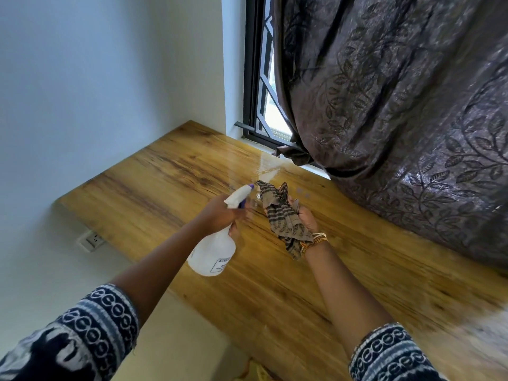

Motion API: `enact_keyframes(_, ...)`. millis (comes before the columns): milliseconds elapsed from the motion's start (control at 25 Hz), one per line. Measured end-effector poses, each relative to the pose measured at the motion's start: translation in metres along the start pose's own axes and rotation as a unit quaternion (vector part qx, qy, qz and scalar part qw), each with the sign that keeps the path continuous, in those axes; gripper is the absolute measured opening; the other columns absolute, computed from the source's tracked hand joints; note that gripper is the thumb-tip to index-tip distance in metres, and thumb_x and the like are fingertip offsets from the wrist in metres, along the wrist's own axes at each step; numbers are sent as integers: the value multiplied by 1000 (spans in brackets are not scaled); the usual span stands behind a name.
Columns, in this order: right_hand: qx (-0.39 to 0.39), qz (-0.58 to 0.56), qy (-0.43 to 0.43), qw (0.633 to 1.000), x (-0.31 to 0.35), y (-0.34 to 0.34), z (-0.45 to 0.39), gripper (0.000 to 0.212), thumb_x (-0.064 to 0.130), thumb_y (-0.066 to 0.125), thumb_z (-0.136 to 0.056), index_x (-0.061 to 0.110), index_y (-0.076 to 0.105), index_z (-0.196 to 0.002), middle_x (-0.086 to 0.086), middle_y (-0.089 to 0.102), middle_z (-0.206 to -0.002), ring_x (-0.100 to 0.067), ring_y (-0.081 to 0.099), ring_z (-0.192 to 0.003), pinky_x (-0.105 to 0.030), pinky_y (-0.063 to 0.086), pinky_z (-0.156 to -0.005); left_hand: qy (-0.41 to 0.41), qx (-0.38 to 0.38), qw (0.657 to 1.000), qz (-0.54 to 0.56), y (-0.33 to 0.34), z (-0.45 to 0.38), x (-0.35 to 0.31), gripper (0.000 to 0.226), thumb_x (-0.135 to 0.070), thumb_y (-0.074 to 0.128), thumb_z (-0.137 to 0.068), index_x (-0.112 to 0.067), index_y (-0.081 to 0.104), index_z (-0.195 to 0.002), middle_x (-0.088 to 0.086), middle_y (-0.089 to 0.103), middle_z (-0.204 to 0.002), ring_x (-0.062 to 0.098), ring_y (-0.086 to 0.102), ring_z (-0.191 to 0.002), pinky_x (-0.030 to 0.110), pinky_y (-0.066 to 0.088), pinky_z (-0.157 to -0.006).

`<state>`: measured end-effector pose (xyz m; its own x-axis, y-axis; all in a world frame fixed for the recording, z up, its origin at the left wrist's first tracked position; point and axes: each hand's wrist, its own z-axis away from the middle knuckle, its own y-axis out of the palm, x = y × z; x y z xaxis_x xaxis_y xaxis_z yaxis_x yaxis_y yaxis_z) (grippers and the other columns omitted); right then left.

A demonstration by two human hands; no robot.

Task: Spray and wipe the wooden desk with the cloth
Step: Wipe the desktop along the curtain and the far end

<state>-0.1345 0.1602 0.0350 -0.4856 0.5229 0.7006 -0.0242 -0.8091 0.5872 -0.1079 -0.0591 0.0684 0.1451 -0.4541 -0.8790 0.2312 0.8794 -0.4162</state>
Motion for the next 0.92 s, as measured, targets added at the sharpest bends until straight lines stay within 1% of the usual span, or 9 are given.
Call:
enact_keyframes(160, -11, -27, 17, 999, -6, -6, -4, 40, 31, 31, -106, 2, 59, -103, -12, 75, -86, -19, 74, -70, -28, 59, -55, 1, -95, 995, 43, -26, -5, 12, 6, -8, 61, -86, -7, 65, -90, 6, 66, -74, 19, 63, -68, 40, 50, -72)
enact_keyframes(360, -50, 11, 18, 999, -7, 1, -18, 33, 29, 36, -105, 5, 57, -113, -6, 75, -75, -14, 72, -66, -23, 57, -54, 33, -97, 994, 45, -64, -28, 20, 40, -33, 64, -83, -10, 59, -115, 8, 57, -97, 20, 53, -86, 33, 41, -78)
enact_keyframes(400, -56, 17, 12, 998, -7, 4, -21, 35, 28, 36, -105, 3, 55, -121, -3, 75, -73, -12, 72, -66, -21, 56, -54, 42, -109, 992, 56, -72, -34, 21, 37, -32, 65, -88, -16, 60, -121, 5, 60, -101, 18, 56, -90, 31, 43, -81)
enact_keyframes(520, -68, 55, 7, 996, -10, 8, -39, 39, 21, 33, -106, -4, 49, -132, 7, 72, -64, -21, 70, -86, -14, 53, -52, 33, -163, 983, 77, -92, -52, 26, 18, -37, 65, -91, -24, 64, -103, 5, 65, -94, 15, 59, -85, 27, 44, -76)
enact_keyframes(600, -67, 33, 10, 997, -12, 8, -49, 36, 21, 33, -105, -2, 54, -123, -1, 74, -80, -25, 70, -90, -19, 57, -62, 54, -186, 978, 81, -101, -66, 31, 28, -39, 61, -93, -15, 66, -107, 12, 69, -100, 17, 61, -86, 27, 44, -76)
enact_keyframes(680, -58, -24, 13, 998, -18, 6, -58, 39, 27, 35, -105, -1, 52, -126, -13, 65, -106, -25, 66, -92, -31, 53, -88, 76, -213, 972, 65, -106, -73, 37, 34, -40, 59, -94, -9, 66, -108, 14, 69, -98, 17, 61, -84, 31, 45, -76)
enact_keyframes(760, -64, -14, 8, 998, -22, 3, -65, 44, 27, 36, -104, -2, 46, -136, -14, 66, -105, -23, 63, -94, -34, 48, -94, 70, -222, 972, 25, -110, -75, 46, 36, -41, 66, -89, -7, 64, -98, 9, 65, -84, 18, 58, -76, 35, 44, -71)
enact_keyframes(840, -73, 19, -11, 997, -23, 0, -66, 45, 25, 37, -104, -4, 44, -138, -12, 69, -95, -22, 63, -90, -29, 54, -86, 44, -206, 977, 19, -108, -74, 59, 42, -45, 76, -79, -9, 62, -96, 6, 66, -87, 20, 62, -81, 38, 48, -74)
enact_keyframes(920, -91, 59, -32, 994, -20, 1, -65, 44, 21, 35, -105, -7, 42, -138, -9, 69, -88, -17, 63, -82, -19, 57, -68, 36, -248, 968, 18, -96, -67, 74, 58, -48, 83, -70, -12, 58, -108, 7, 65, -104, 21, 61, -96, 38, 50, -80)
